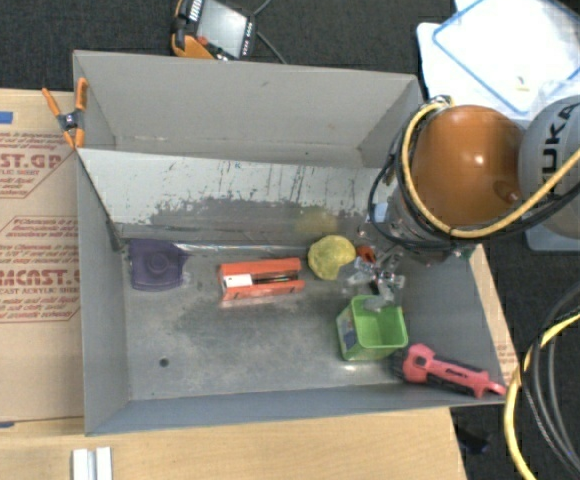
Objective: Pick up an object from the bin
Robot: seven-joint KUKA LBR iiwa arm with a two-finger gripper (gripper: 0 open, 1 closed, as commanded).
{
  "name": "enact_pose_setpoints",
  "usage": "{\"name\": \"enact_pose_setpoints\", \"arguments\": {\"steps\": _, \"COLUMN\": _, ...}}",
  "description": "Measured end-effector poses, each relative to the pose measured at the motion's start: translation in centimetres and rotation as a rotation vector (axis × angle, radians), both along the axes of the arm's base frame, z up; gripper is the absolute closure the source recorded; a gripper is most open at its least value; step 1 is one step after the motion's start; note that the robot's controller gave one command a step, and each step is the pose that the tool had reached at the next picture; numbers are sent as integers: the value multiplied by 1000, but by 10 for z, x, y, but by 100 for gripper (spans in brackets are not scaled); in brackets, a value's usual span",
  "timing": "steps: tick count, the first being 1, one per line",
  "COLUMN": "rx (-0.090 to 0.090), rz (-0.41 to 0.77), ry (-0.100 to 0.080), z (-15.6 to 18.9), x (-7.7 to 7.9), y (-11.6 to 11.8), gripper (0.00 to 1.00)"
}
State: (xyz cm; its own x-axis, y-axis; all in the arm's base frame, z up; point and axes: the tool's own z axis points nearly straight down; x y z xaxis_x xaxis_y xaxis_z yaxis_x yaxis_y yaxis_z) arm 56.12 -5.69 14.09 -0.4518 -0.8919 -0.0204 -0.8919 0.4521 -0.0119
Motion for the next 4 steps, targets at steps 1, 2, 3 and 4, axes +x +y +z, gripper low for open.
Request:
{"name": "enact_pose_setpoints", "arguments": {"steps": 1, "rx": 1, "rz": 1, "ry": 0, "z": 0, "x": 0, "y": 0, "gripper": 100}}
{"name": "enact_pose_setpoints", "arguments": {"steps": 2, "rx": 1, "rz": -57, "ry": -8, "z": -7, "x": -6, "y": 6, "gripper": 100}}
{"name": "enact_pose_setpoints", "arguments": {"steps": 3, "rx": 6, "rz": -178, "ry": 8, "z": -14, "x": -14, "y": 13, "gripper": 0}}
{"name": "enact_pose_setpoints", "arguments": {"steps": 4, "rx": 3, "rz": -83, "ry": -1, "z": 2, "x": -14, "y": 9, "gripper": 0}}
